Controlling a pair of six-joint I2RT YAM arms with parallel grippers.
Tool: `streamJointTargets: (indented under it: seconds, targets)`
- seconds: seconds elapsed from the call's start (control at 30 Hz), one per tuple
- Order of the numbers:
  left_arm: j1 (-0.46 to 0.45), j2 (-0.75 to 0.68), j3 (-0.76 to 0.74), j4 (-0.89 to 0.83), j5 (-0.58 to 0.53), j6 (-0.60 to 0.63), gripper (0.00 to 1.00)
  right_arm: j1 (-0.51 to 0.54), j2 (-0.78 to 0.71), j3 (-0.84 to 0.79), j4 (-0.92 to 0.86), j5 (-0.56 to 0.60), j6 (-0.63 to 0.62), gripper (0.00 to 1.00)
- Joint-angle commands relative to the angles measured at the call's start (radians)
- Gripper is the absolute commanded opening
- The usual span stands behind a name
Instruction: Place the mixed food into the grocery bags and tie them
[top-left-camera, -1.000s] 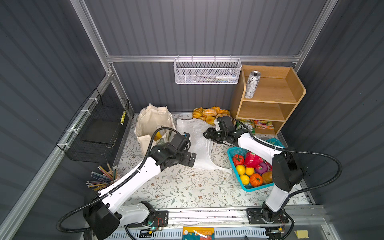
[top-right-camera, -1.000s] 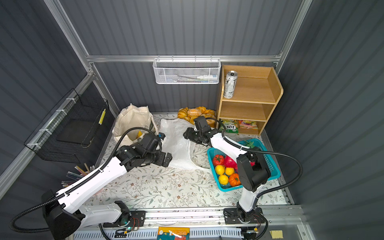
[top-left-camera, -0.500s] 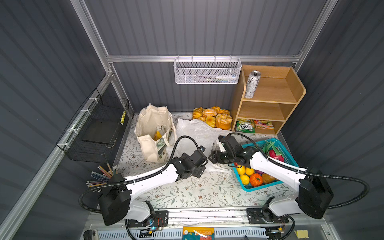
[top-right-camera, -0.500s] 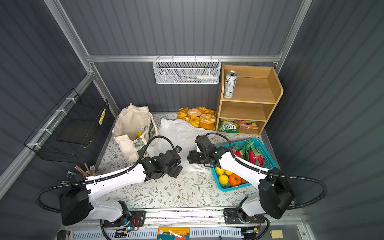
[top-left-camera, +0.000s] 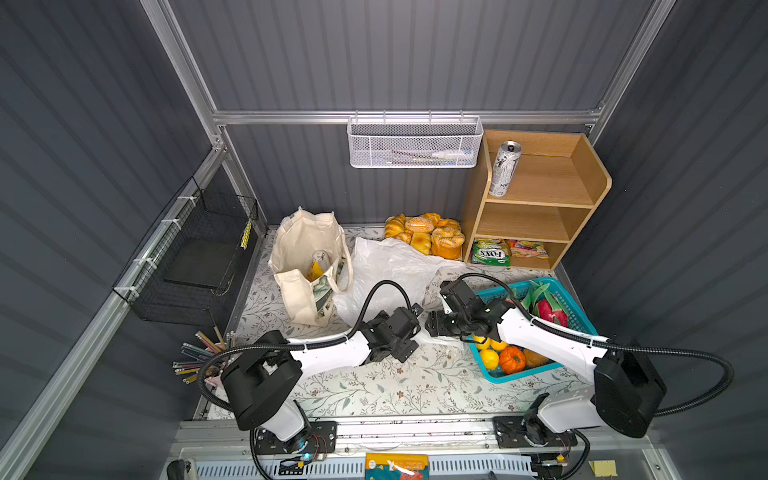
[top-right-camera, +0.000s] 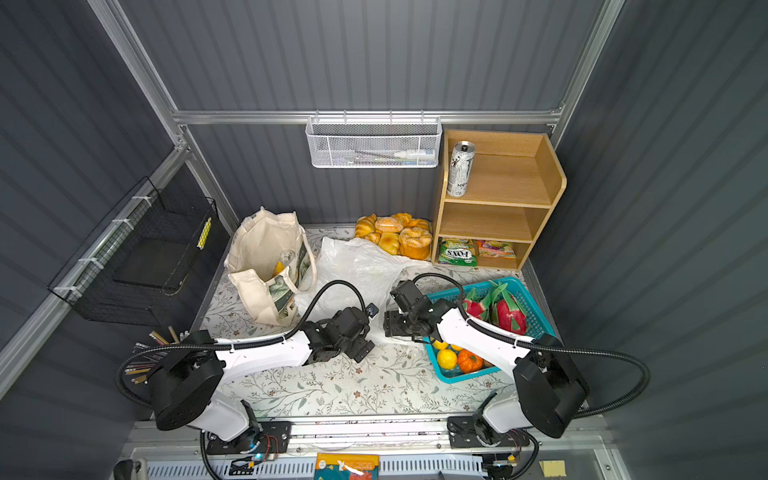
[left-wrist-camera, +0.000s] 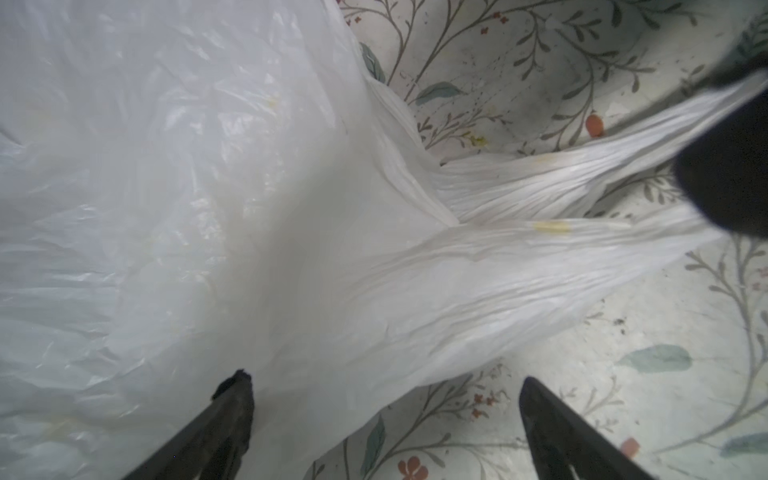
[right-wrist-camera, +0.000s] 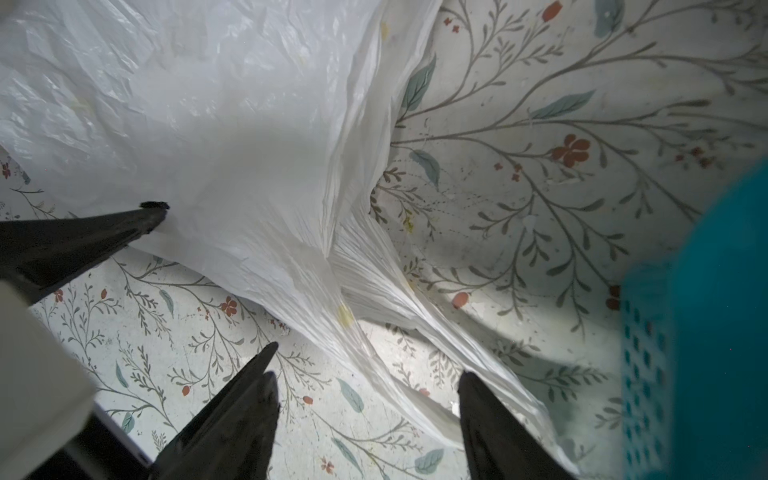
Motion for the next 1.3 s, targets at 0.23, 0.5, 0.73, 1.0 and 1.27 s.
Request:
streamJointTargets:
  seconds: [0.23,0.5,0.73,1.0,1.27]
  targets:
    - [-0.003,0.020,-0.020,0.081,0.021,0.014,0.00,-0.085,-0.142,0.052,-0.032,-0.057,0.005,0.69]
    - [-0.003,-0.162,-0.040,-0.025,-0.006,0.013,0.00,-0.141,-0.070,0.087,0.021,-0.142,0.022,0.70]
    - [-0.002,-0.308,-0.064,-0.087,-0.035,0.022,0.00,-0.177,0.101,0.132,0.230,-0.341,0.127,0.70]
    - [-0.002,-0.309,-0.065,-0.103,-0.024,0.025,0.00,-0.183,0.141,0.147,0.297,-0.364,0.186,0.70]
    - [-0.002,-0.333,-0.084,-0.100,-0.023,0.018,0.00,-0.233,0.048,0.031,0.335,-0.345,0.257,0.70]
